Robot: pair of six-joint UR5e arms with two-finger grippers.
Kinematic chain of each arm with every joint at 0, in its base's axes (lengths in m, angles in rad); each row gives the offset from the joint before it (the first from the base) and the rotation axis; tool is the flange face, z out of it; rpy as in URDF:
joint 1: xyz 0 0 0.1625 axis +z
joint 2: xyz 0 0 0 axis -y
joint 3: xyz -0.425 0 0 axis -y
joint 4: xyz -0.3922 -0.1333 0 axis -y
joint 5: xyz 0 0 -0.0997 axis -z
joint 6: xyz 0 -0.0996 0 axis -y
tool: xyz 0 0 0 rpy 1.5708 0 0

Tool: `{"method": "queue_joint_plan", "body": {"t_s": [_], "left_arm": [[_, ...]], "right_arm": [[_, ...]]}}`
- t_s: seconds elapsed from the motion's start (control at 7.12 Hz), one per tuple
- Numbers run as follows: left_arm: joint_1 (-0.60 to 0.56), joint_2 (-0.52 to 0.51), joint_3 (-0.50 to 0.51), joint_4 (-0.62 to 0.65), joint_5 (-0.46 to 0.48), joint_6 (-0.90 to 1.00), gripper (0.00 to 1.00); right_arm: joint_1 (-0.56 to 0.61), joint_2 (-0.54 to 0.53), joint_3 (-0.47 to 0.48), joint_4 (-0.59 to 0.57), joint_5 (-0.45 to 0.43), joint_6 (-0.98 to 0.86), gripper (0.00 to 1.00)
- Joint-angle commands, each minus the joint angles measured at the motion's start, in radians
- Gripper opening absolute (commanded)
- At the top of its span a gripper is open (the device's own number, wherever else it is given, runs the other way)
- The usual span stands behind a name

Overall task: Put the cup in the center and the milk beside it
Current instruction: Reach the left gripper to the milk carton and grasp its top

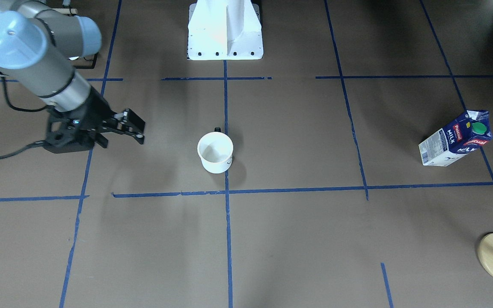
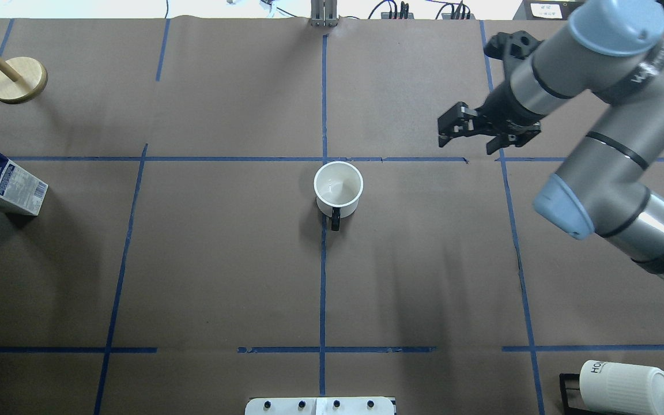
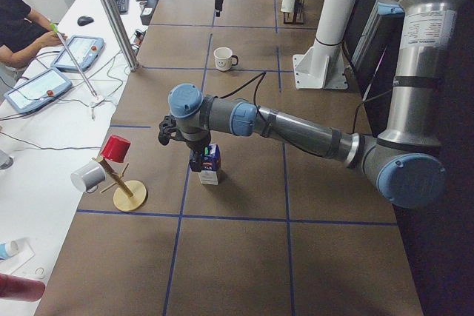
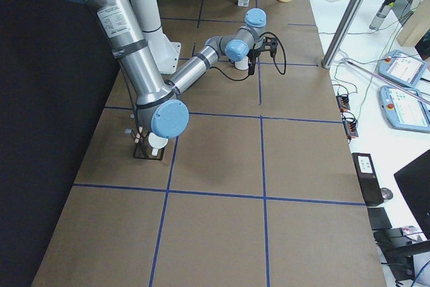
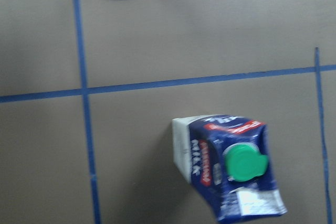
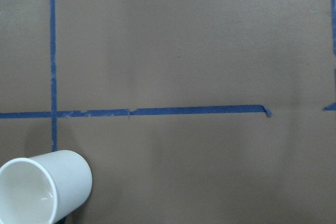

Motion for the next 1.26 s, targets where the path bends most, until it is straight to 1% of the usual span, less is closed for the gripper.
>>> {"method": "queue_joint_plan", "body": {"t_s": [0.0,0.14,0.28,0.56,0.7,0.98,1.12], "left_arm": [[0.121,-0.004,0.016,-0.034,0.044,-0.130,1.00],[0.137,-0.004,0.025,-0.037,0.116,-0.145,1.00],[0.138,-0.004,0.024,-0.040,0.115,-0.159,1.00],[0.189,-0.013,0.033,-0.040,0.121,-0.158,1.00],[0.192,-0.022,0.033,-0.040,0.121,-0.158,0.92],[0.204,-0.039,0.036,-0.040,0.121,-0.158,0.28],[0.204,-0.053,0.032,-0.040,0.121,-0.161,0.06]], "right_arm": [[-0.009,-0.039,0.020,0.004,-0.007,-0.019,1.00],[-0.015,-0.039,0.020,0.004,-0.007,-0.014,1.00],[-0.033,-0.036,0.021,0.004,-0.025,-0.005,1.00],[-0.046,-0.036,0.028,0.005,-0.033,-0.003,1.00],[-0.052,-0.035,0.028,0.005,-0.034,0.017,1.00],[-0.079,-0.035,0.029,0.005,-0.079,0.031,1.00],[-0.087,-0.036,0.029,0.005,-0.085,0.031,1.00]]}}
